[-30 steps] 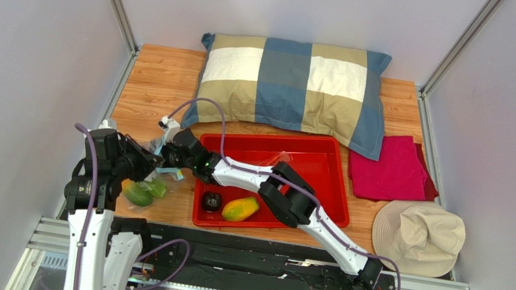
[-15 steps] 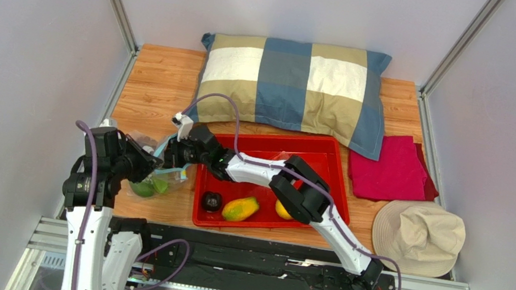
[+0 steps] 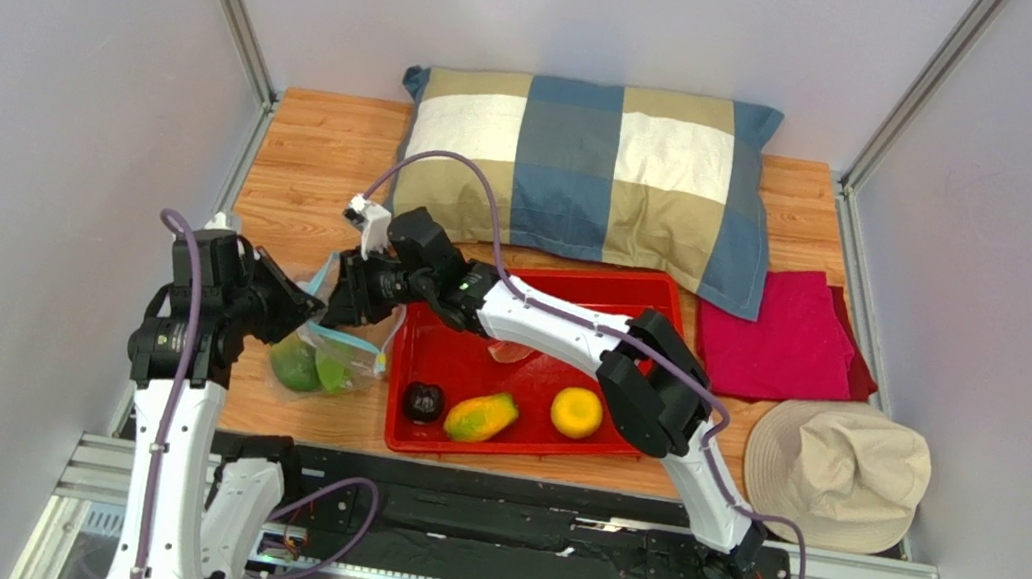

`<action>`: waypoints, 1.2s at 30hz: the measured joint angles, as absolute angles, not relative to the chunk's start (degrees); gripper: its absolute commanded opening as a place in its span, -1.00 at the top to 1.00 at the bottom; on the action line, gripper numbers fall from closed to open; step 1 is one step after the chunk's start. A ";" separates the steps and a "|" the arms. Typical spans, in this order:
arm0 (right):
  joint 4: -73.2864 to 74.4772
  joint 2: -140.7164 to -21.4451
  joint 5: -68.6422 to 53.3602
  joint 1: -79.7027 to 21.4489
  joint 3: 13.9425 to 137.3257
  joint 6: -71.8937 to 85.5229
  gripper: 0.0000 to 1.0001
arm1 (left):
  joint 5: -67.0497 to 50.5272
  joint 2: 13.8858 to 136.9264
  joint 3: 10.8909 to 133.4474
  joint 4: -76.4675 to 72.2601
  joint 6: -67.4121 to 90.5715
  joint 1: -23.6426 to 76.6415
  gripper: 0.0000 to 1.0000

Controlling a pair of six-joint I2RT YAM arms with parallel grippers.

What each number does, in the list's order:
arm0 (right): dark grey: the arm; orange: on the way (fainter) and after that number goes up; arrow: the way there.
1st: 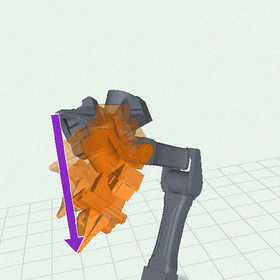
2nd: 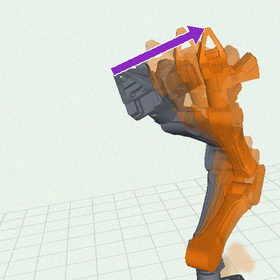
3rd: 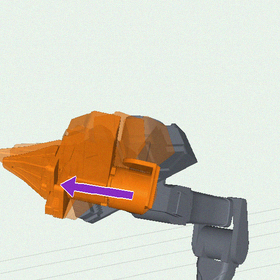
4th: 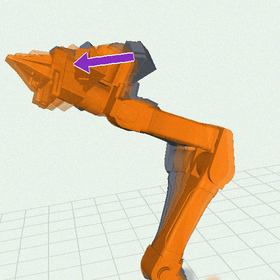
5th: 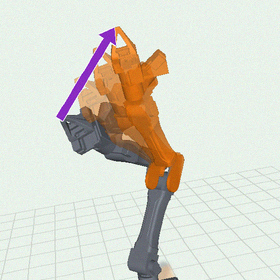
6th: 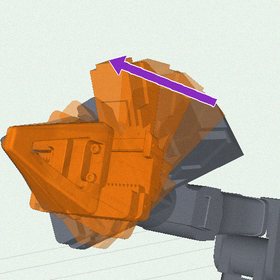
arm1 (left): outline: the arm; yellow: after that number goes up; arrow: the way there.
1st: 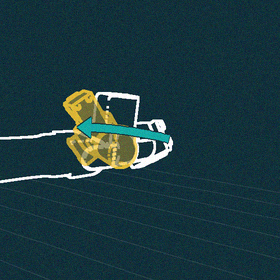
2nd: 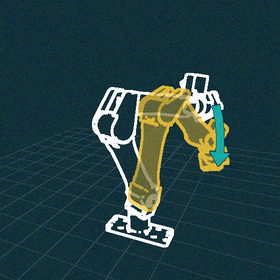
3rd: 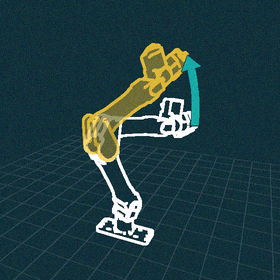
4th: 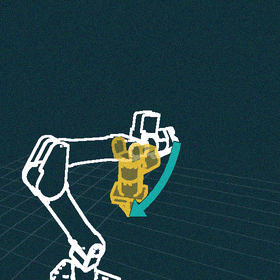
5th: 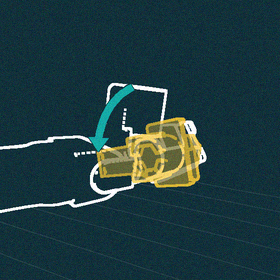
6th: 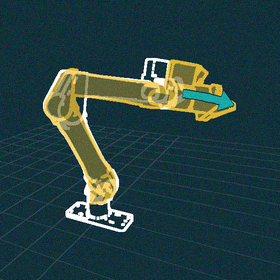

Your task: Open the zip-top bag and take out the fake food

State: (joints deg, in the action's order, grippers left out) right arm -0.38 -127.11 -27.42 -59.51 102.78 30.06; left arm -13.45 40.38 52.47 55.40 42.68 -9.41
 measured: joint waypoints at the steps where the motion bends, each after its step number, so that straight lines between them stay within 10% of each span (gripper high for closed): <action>1: 1.21 -127.50 -28.12 -59.59 103.70 30.09 0.43 | -14.00 40.64 52.03 54.65 42.74 -9.41 1.00; 18: 19.16 -138.28 -28.73 -60.80 115.20 33.19 -0.51 | -17.30 38.46 48.90 52.58 45.08 -9.41 1.00; 36: 27.55 -144.46 -16.58 -61.78 126.04 31.40 -0.58 | -17.26 34.81 48.03 52.47 47.27 -9.41 1.00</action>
